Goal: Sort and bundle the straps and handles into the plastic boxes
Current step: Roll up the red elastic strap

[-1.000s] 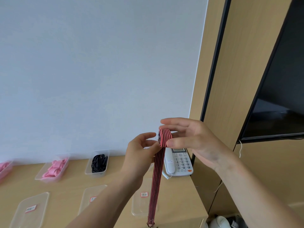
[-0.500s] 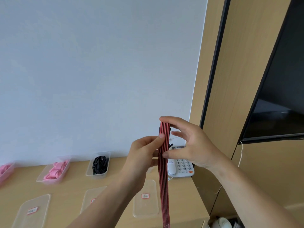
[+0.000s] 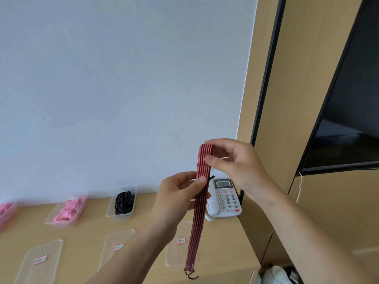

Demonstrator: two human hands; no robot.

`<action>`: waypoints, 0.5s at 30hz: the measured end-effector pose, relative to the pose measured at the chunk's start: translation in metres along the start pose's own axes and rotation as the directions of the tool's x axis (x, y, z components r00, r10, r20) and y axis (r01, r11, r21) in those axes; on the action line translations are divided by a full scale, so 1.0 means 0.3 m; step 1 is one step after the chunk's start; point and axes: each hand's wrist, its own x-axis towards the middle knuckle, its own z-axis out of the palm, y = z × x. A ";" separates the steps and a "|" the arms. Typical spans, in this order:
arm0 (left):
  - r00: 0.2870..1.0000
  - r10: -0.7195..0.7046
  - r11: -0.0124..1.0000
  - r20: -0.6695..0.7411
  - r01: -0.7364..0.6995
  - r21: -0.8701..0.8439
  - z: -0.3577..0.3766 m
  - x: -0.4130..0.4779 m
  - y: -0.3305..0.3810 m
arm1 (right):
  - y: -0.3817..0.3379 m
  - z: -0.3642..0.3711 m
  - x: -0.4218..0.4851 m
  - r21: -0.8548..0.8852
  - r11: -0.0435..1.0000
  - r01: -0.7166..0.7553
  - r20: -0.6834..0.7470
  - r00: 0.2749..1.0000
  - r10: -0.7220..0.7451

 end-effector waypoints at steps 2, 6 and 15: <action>1.000 0.007 1.000 -0.018 -0.007 0.000 -0.007 0.003 -0.004 | 0.001 0.009 -0.004 0.023 1.000 0.016 -0.008 1.000 -0.016; 0.997 0.029 0.999 -0.069 -0.030 -0.024 -0.009 0.008 -0.006 | -0.003 0.018 -0.014 0.258 0.965 -0.038 0.055 0.998 0.024; 0.968 0.087 0.994 -0.237 -0.098 -0.038 -0.022 0.025 -0.015 | -0.010 -0.006 0.004 0.138 0.955 -0.262 0.374 0.907 0.194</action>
